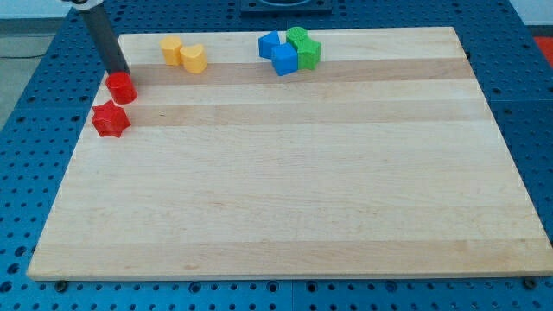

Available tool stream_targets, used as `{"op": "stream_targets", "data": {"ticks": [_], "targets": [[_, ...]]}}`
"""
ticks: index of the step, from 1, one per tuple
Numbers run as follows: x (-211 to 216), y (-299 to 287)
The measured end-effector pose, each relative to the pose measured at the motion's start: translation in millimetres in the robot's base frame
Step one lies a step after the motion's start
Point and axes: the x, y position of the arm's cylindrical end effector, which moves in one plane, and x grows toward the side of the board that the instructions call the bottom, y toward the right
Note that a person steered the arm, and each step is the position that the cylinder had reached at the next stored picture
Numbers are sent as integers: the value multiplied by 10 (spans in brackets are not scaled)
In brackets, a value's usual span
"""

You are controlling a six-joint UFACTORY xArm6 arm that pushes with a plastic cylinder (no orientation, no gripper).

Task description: Separate the yellow heart and yellow hexagon

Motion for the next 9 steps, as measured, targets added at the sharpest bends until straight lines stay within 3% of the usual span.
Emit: {"op": "stream_targets", "data": {"ticks": [2,3,5,6,7,8,9], "targets": [[406,16],[403,16],[-449,125],[-901,457],[-949,1029],[-855,1290],[-400,1047]]}}
